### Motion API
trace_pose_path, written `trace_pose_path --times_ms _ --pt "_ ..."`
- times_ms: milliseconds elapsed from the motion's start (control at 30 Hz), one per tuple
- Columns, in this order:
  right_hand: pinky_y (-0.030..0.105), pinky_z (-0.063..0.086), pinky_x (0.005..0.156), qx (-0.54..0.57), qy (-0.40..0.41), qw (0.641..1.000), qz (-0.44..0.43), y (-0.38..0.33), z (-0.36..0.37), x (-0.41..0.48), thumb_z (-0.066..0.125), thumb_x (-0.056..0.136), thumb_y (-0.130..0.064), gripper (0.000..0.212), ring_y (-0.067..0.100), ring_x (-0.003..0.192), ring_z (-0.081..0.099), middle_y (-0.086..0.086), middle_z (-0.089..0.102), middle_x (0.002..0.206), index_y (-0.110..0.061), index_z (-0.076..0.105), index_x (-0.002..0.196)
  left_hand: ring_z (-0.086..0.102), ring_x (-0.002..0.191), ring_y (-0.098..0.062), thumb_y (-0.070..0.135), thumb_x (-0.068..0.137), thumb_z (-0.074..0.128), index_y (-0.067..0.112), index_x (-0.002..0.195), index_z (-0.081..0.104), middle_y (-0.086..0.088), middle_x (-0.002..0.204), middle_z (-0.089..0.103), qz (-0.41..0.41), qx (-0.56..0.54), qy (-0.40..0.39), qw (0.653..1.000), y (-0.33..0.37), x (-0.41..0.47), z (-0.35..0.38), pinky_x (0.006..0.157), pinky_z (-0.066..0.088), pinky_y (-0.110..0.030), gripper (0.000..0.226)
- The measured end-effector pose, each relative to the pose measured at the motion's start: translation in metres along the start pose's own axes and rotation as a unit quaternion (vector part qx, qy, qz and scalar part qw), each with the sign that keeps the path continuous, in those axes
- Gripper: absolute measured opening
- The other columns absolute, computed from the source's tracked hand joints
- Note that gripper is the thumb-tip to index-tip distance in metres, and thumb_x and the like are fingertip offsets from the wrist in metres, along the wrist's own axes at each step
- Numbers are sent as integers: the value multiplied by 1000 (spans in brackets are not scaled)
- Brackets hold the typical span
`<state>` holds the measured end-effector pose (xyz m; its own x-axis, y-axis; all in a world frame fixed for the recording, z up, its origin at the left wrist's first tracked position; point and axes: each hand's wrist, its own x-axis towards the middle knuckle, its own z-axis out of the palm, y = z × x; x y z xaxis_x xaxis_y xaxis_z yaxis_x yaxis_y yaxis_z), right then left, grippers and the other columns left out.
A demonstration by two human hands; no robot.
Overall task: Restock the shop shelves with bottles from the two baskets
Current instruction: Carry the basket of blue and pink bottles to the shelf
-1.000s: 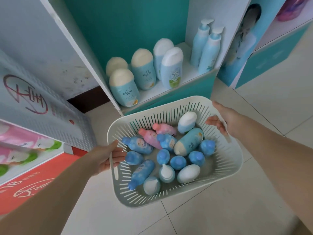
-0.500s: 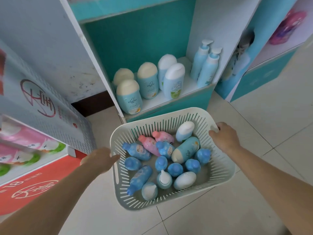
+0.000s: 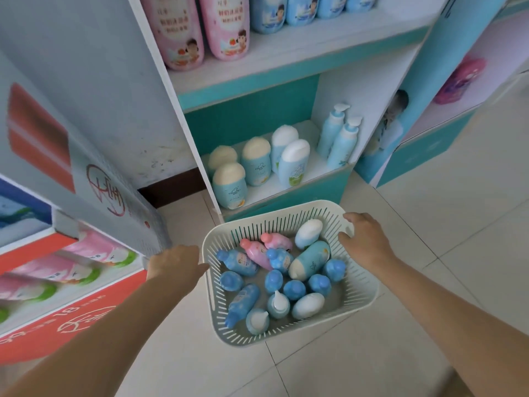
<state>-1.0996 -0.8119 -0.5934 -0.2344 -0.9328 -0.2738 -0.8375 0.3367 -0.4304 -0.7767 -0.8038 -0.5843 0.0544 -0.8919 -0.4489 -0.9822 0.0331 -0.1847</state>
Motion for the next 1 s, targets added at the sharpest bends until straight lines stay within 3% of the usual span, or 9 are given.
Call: trace_pose_path --times_ms 167,333,600,833,1000 --pt "37 40 100 -2 -55 998 3 -47 -87 -63 58 87 -22 50 26 121 46 9 50 130 -15 46 135 60 98 -15 57 90 41 27 109 54 5 108 62 7 -8 5 1000 -18 -76 -96 74 46 -27 38" --pt "32 39 96 8 -50 999 -4 -104 -204 -117 63 85 -32 57 24 124 43 7 49 132 -17 43 137 59 105 -16 58 89 41 31 116 53 5 114 61 31 -34 34 998 -35 -157 -212 85 51 -32 40" --pt "31 34 104 -10 -50 995 -91 -184 -349 -188 62 86 -32 62 23 129 39 3 44 140 -18 37 141 58 110 -19 48 90 44 31 116 56 3 120 59 47 -62 58 995 -61 -262 -366 87 50 -36 33" --pt "31 37 103 -11 -67 987 -146 -250 -425 -242 61 87 -30 61 22 128 41 6 45 138 -17 37 141 59 104 -17 45 91 42 31 112 57 7 113 61 28 -18 145 989 -100 -343 -462 83 50 -33 29" --pt "33 36 103 -33 -81 968 -236 -302 -456 -276 59 88 -29 58 25 127 41 8 46 137 -15 37 140 54 114 -19 49 94 38 30 123 50 5 123 56 -34 -26 184 982 -141 -418 -493 90 46 -37 37"
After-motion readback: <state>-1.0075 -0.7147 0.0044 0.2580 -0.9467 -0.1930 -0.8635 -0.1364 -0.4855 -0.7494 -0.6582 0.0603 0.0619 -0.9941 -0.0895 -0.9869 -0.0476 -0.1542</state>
